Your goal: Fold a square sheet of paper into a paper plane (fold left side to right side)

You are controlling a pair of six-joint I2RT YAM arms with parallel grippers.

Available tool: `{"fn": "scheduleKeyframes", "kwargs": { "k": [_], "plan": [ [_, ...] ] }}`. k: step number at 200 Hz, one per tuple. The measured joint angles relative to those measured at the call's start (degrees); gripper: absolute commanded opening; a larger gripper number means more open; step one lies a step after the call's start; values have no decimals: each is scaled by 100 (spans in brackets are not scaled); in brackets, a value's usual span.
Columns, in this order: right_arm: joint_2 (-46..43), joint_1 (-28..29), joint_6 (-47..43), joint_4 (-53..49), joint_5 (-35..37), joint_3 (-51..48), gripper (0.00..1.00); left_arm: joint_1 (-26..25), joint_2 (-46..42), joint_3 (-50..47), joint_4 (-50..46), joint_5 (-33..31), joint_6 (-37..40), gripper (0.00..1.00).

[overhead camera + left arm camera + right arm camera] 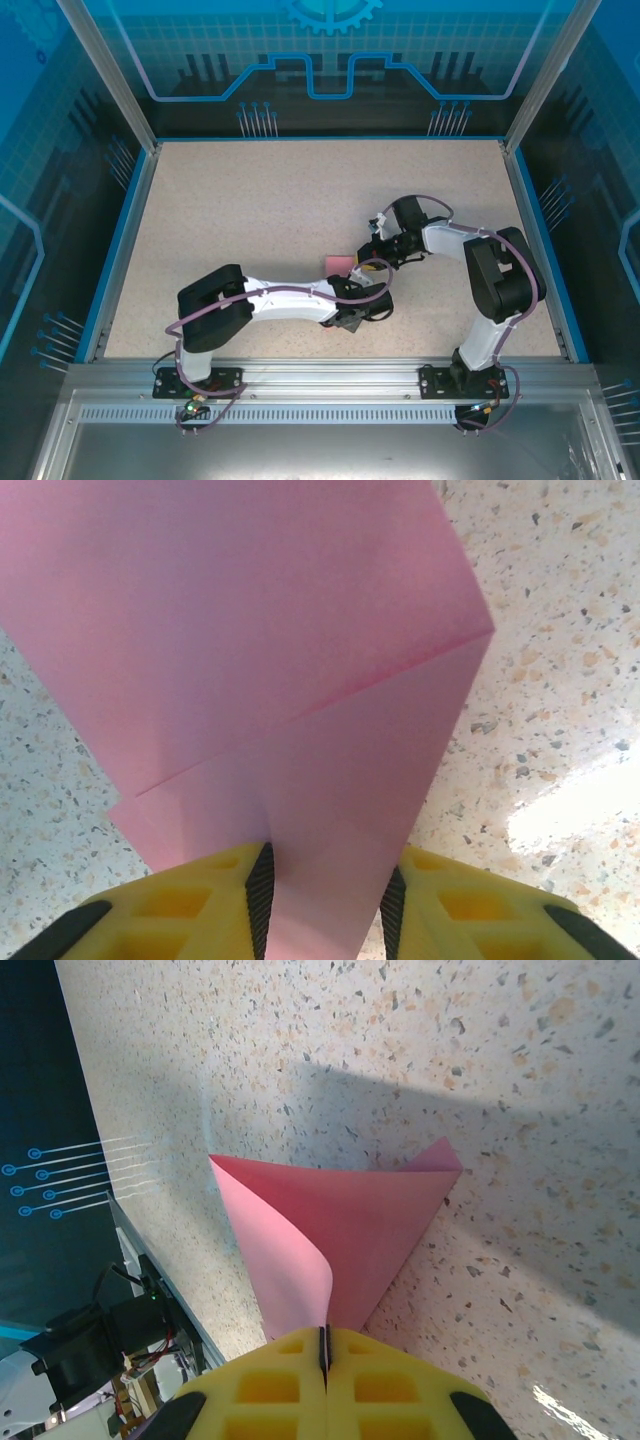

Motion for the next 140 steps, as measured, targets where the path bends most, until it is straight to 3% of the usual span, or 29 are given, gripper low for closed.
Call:
{"fn": "scheduleKeyframes", "kwargs": {
  "k": [36, 85, 121, 140],
  "plan": [
    [4, 20, -4, 0, 37, 2, 4, 0, 28, 0, 2, 4, -13, 20],
    [-24, 33, -83, 0, 153, 0, 33, 0, 31, 0, 0, 2, -39, 5],
    [-492, 20, -249, -109, 455, 0, 51, 9, 31, 0, 2, 52, -31, 1],
    [-1049, -42, -317, -136, 743, -63, 67, 63, 24, -2, 68, 264, -17, 1]
  ]
}}
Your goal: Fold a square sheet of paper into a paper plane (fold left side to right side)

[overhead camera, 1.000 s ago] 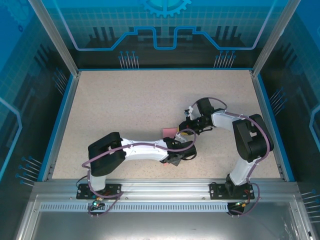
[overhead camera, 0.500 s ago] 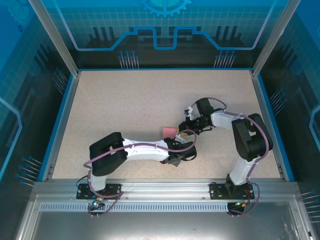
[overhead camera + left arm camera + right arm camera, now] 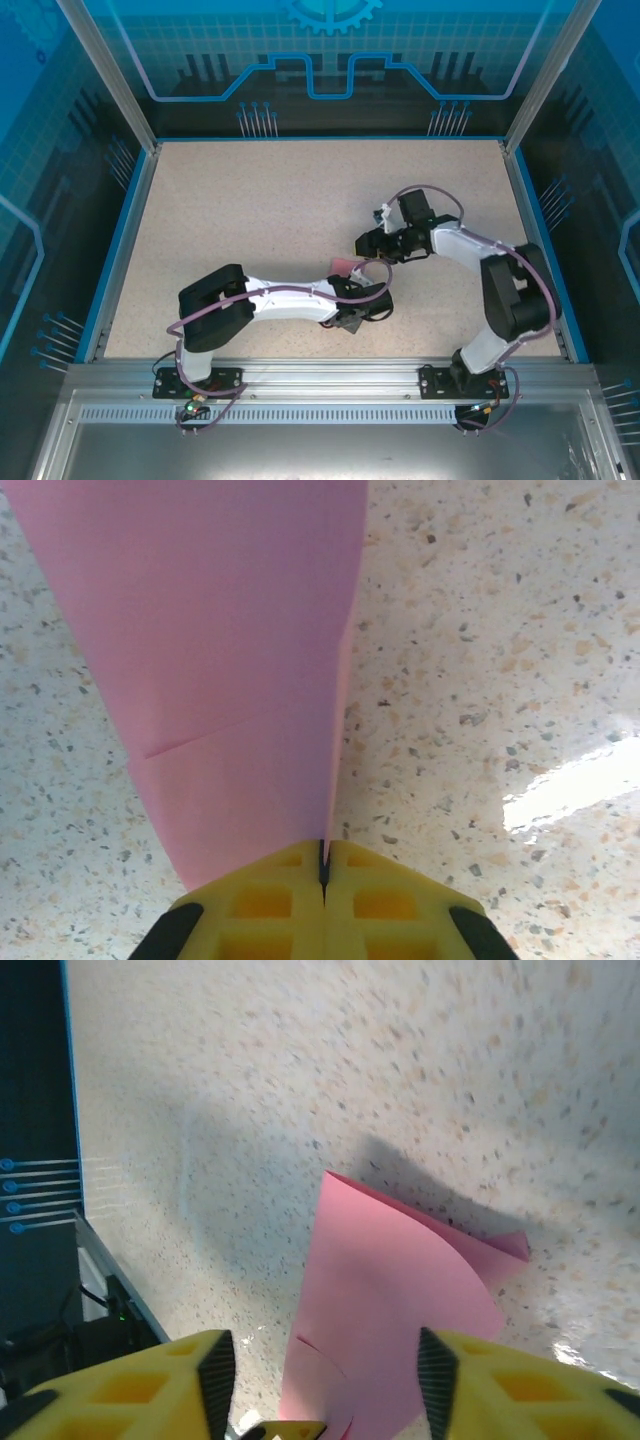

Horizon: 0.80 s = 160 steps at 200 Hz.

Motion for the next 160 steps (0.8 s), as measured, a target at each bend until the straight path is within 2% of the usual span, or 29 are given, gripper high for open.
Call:
{"fn": "scheduleKeyframes", "kwargs": {
  "k": [25, 54, 92, 160],
  "plan": [
    [-994, -203, -66, 9, 413, -337, 85, 151, -155, -68, 249, 487, 20, 1],
    [-1875, -444, -216, -15, 748, -850, 91, 391, -424, -168, 590, 1128, 22, 1],
    [-2382, -577, -315, -39, 931, -1508, 90, 704, -514, -380, 1213, 1982, -24, 1],
    [-2924, -577, -356, 57, 988, -2505, 85, 1316, -866, -1576, 3012, 3469, -487, 1]
  ]
}}
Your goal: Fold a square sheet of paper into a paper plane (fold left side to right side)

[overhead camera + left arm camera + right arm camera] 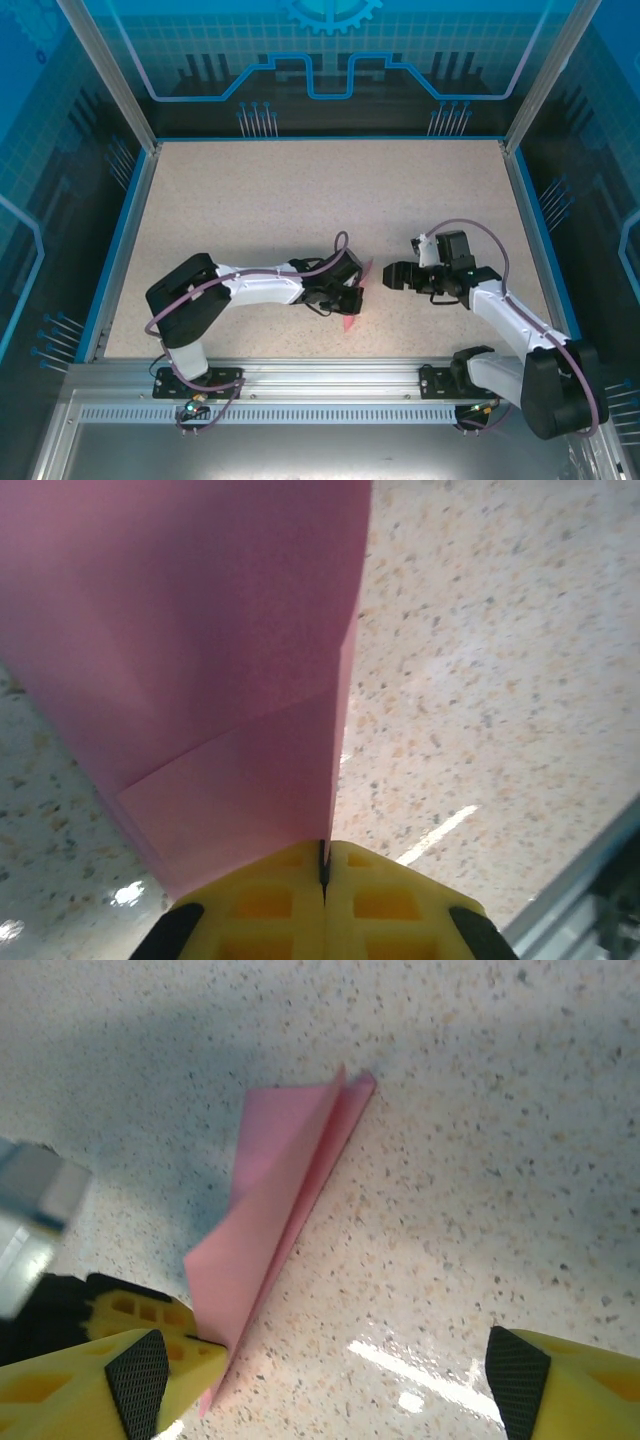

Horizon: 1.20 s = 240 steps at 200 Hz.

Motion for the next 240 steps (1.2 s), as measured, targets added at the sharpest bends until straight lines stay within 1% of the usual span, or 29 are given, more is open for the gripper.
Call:
{"fn": "scheduleKeyframes", "kwargs": {
  "k": [26, 46, 78, 103, 133, 170, 220, 240],
  "plan": [
    [-129, 0, 0, 129, -11, -260, 85, 251, -55, -367, 844, 555, -278, 1],
    [-129, 4, 0, 243, -28, -363, 82, 417, -52, -540, 1370, 933, -468, 1],
    [-109, 57, 63, 474, -48, -444, 78, 588, -20, -678, 2057, 1327, -706, 0],
    [-24, 214, 153, 723, -55, -468, 76, 726, 103, -809, 2524, 1578, -866, 0],
    [151, 428, 275, 964, -31, -468, 74, 881, 358, -916, 2918, 1803, -1001, 0],
    [409, 538, 413, 1255, 2, -470, 70, 962, 568, -990, 3292, 2039, -1132, 0],
    [831, 605, 767, 1792, 20, -507, 61, 1102, 706, -1091, 3657, 2238, -1202, 0],
    [1071, 654, 966, 2037, 17, -509, 59, 1152, 732, -1119, 3777, 2286, -1237, 0]
  ]
}}
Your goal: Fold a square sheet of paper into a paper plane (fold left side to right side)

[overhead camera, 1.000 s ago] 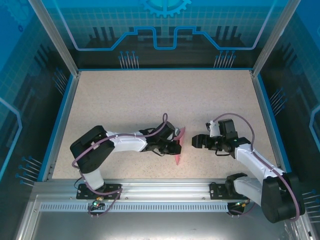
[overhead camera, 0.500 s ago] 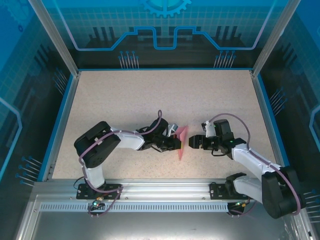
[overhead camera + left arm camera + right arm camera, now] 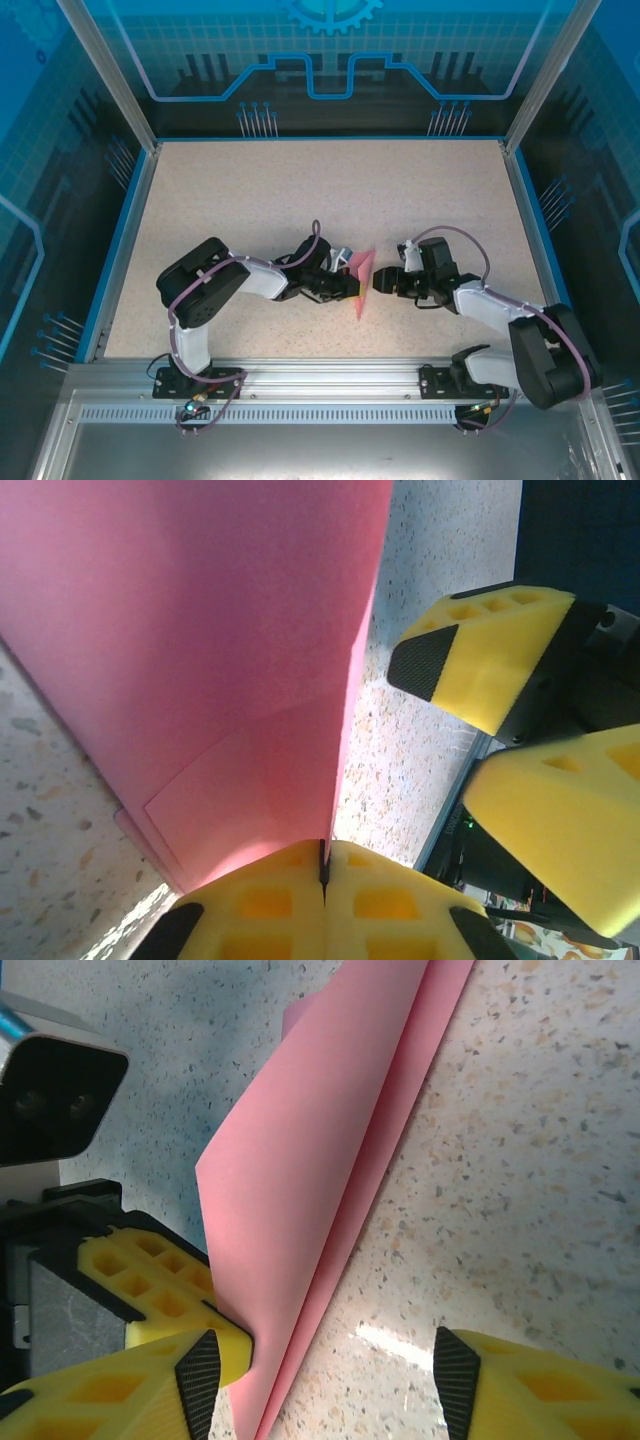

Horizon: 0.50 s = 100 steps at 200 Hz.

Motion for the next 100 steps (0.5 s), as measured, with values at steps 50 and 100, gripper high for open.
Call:
{"fn": "scheduleKeyframes", "kwargs": {
  "k": [50, 100],
  "plan": [
    [610, 192, 444, 505, 11, 85, 54, 87, 31, -105, 243, 85, -96, 1],
    [1099, 284, 741, 852, 57, 356, 52, 144, 44, -221, 413, 142, -105, 1]
  ]
}}
